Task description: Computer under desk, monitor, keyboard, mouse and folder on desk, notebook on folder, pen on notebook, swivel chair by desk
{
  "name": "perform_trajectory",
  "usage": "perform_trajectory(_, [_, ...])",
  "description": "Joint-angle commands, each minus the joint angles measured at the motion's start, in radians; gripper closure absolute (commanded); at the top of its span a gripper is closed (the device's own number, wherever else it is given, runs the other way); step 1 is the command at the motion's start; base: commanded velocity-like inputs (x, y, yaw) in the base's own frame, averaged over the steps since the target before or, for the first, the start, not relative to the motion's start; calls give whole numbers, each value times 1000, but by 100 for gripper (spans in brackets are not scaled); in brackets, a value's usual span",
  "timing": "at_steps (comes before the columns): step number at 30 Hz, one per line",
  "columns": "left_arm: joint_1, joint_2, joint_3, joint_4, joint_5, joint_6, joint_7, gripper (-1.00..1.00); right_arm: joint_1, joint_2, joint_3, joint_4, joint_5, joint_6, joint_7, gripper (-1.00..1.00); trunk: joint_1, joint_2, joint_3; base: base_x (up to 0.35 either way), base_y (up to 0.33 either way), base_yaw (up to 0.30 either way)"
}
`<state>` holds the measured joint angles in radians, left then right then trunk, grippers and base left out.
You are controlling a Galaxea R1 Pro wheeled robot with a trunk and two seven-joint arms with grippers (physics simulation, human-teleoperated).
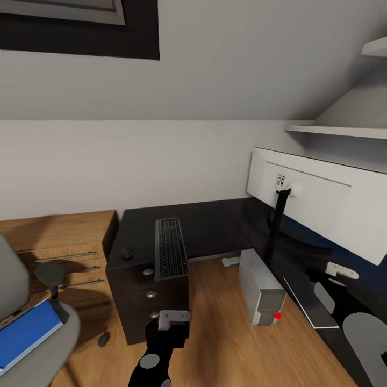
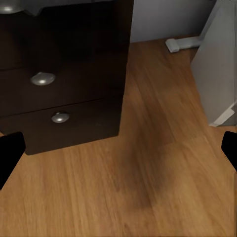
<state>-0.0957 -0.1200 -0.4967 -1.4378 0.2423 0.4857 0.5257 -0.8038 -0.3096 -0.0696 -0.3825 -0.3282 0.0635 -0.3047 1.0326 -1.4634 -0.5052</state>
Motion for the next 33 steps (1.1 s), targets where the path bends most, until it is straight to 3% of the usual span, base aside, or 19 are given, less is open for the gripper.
perform_trajectory(1, [-1,0,-2,-1,10,2,10,-100,0,0,1,-2,-6,5,-3,-100,0,-1,-1,62,-79,0])
perform_trajectory(6, [-1,0,-2,0,11,2,10,-100,0,0,-1,1,-18,8,40,-100,0,-1,-1,23,-29,0])
perform_trajectory(10, [-1,0,-2,-1,11,2,10,-100,0,-4,-3,2,-66,13,77,-100,0,-1,-1,4,-5,0])
perform_trajectory(17, [-1,0,-2,-1,10,2,10,-100,0,-8,-4,2,-129,52,107,-100,0,-1,-1,1,-1,0])
perform_trajectory(26, [-1,-1,-2,-1,10,2,10,-100,0,-10,-5,3,-159,85,147,-100,0,-1,-1,0,0,0])
perform_trajectory(33, [-1,-1,-2,-1,10,2,9,-100,0,-14,-5,9,-215,92,156,-100,0,-1,-1,0,0,0])
